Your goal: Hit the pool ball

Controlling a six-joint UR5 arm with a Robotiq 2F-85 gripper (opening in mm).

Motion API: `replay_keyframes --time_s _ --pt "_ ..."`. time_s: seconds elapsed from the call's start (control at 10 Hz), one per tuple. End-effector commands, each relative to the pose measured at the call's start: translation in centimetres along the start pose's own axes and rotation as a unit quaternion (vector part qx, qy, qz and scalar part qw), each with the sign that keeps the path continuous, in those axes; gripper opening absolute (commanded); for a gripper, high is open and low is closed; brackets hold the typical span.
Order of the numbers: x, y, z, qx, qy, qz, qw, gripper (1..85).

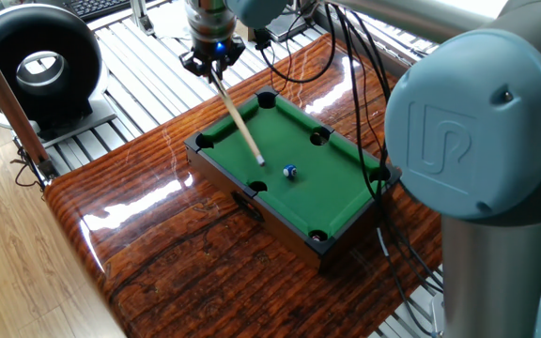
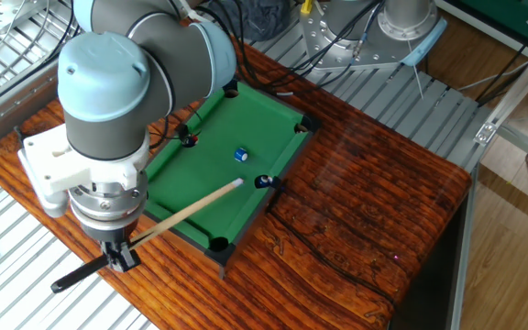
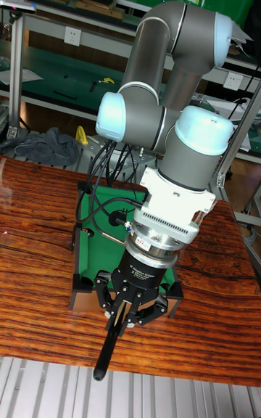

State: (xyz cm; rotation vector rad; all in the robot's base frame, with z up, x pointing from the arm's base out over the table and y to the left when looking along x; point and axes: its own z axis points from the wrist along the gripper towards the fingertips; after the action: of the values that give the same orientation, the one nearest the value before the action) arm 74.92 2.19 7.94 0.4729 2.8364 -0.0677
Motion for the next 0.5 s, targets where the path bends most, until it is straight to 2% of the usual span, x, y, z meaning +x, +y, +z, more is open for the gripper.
replay_keyframes --time_s 0.0,0.2,0.4 --pt "0.46 0.84 -0.26 -0.019 0.011 0.035 0.9992 1.0" --pt "0.61 1.49 -0.44 -0.031 0.014 0.046 0.9984 1.0" --pt "0.90 1.68 -0.64 -0.032 0.019 0.068 0.9970 1.0"
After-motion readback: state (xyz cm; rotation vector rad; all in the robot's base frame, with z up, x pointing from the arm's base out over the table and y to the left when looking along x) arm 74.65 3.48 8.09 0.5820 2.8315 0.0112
